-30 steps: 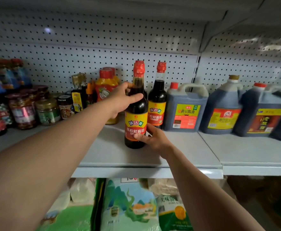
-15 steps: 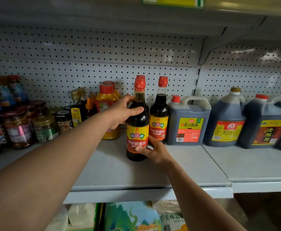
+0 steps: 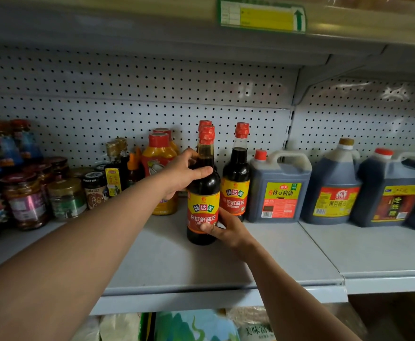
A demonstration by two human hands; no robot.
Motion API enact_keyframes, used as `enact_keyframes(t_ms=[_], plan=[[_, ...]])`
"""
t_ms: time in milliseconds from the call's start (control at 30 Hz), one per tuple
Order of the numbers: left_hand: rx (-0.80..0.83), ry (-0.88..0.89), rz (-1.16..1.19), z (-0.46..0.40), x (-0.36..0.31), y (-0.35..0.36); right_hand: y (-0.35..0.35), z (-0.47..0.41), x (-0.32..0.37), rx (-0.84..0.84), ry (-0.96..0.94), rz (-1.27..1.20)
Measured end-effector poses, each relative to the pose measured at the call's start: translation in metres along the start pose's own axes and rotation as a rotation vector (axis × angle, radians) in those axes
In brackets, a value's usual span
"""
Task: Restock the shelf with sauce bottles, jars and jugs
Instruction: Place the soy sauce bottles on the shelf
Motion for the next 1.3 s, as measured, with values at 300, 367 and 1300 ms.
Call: enact_keyframes(t_ms=[300,367,1300], plan=[[0.024,-0.032,0.037,-0.011,0.007,-0.007,0.008,-0.011,-0.005,-0.003,0.017,-0.016],[0.026,-0.030,0.036,-0.012,0.006,-0.008,0.009,-0.012,-0.005,-0.006,0.021,-0.018],[-0.614,0.405,-0.191,0.059,-0.040,-0.016,-0.078,0.024,-0.014,-0.702,-0.033,-0.135]])
Point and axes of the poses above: each hand's wrist, its own z-axis away from the middle knuckle, its own y-axis out of the palm, x = y × z, the point moved 8 cm from there along -z, towards the middle knuckle, and after that the axes turned 7 degrees about -y, right-handed, at the moved point
